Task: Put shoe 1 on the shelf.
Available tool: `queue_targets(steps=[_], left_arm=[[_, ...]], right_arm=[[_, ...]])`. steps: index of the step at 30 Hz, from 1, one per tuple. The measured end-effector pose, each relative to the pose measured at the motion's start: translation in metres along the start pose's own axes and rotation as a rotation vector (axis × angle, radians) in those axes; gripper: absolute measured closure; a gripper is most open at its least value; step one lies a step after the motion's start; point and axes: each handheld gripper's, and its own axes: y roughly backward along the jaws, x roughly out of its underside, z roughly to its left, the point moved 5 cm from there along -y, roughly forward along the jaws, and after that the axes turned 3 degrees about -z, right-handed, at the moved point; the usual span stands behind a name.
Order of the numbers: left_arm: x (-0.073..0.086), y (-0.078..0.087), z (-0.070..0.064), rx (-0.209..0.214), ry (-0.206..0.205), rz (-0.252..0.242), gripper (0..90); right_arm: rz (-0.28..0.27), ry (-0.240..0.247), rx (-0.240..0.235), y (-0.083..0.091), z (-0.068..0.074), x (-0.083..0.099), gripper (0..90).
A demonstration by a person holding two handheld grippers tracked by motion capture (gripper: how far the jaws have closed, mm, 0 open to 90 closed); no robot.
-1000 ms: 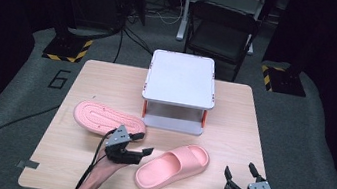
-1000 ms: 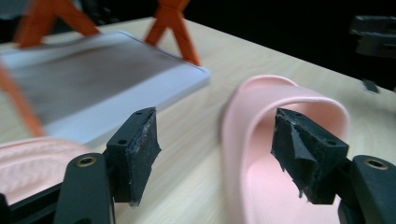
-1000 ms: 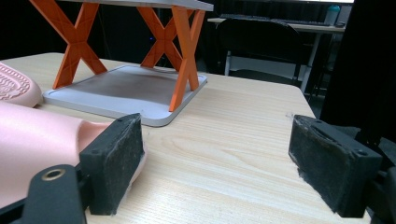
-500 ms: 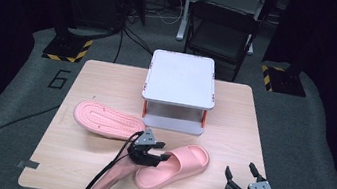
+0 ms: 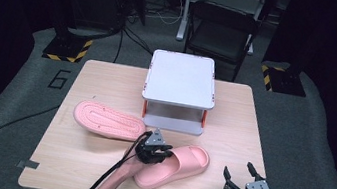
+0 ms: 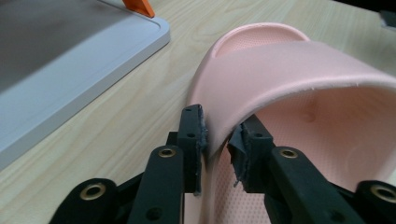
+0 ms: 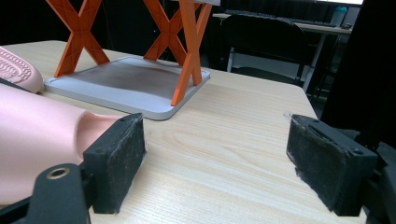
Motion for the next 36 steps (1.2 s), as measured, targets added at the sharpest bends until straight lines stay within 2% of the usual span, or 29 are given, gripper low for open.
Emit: queue_targets(steps=[3,5,7,8,11,13,14,15,16,17,19,20,21,22,25,26,27,30,33,36], left_arm=[[-0.001,0.001,0.001,-0.032,-0.017,-0.001,78.4],[-0.002,0.002,0.000,-0.023,0.016,-0.014,79.0],[-0.004,0.004,0.001,-0.037,0.031,-0.027,79.3],[-0.006,0.006,0.003,-0.060,0.028,-0.026,79.2],[-0.008,0.011,0.010,-0.128,0.064,-0.039,79.1],[-0.010,0.015,0.017,-0.195,0.097,-0.044,79.0],[-0.010,0.015,0.017,-0.195,0.097,-0.044,78.9],[-0.012,0.020,0.025,-0.265,0.142,-0.057,78.8],[-0.013,0.021,0.028,-0.287,0.163,-0.061,78.7],[-0.015,0.022,0.034,-0.335,0.201,-0.077,78.4],[-0.017,0.023,0.042,-0.379,0.229,-0.071,78.0],[-0.017,0.023,0.042,-0.379,0.229,-0.071,77.7],[-0.020,0.025,0.048,-0.416,0.235,-0.077,77.7],[-0.022,0.025,0.054,-0.449,0.265,-0.090,77.7],[-0.026,0.026,0.061,-0.505,0.300,-0.106,77.6],[-0.026,0.026,0.061,-0.505,0.300,-0.106,77.5],[-0.028,0.026,0.066,-0.538,0.320,-0.106,77.4],[-0.028,0.022,0.073,-0.587,0.360,-0.094,77.3],[-0.025,0.018,0.080,-0.617,0.414,-0.089,76.9],[-0.025,0.017,0.084,-0.637,0.438,-0.095,77.4]], right_arm=[[0.000,0.003,-0.002,0.000,0.000,0.000,19.1],[0.003,0.002,0.002,0.000,-0.001,0.000,19.2],[-0.001,0.003,-0.001,0.000,-0.001,0.000,19.3],[0.000,0.003,0.001,0.000,-0.001,0.000,19.4],[-0.003,0.004,0.001,0.000,0.000,-0.001,19.6],[-0.006,0.011,0.001,0.000,-0.001,-0.001,19.7],[-0.006,0.011,0.001,0.000,-0.001,-0.001,19.7],[-0.006,0.013,0.000,0.000,0.000,-0.001,19.7],[-0.006,0.013,-0.001,0.000,0.000,-0.001,19.7],[-0.005,0.014,-0.001,0.000,0.000,-0.001,19.8],[0.001,0.015,-0.004,0.000,0.001,-0.001,19.9],[0.001,0.015,-0.004,0.000,0.001,-0.001,19.9],[0.000,0.019,-0.006,0.000,0.001,-0.001,20.0],[0.000,0.027,-0.005,0.000,0.001,-0.001,20.2],[0.000,0.027,-0.001,0.000,0.001,-0.001,20.3],[0.000,0.027,-0.001,0.000,0.001,-0.001,20.3],[0.001,0.029,0.001,0.000,0.000,-0.001,20.3],[0.002,0.032,-0.001,0.001,0.000,-0.001,20.5],[0.006,0.037,0.006,0.002,-0.001,-0.001,20.6],[-0.001,0.039,0.000,0.001,-0.001,-0.001,20.6]])
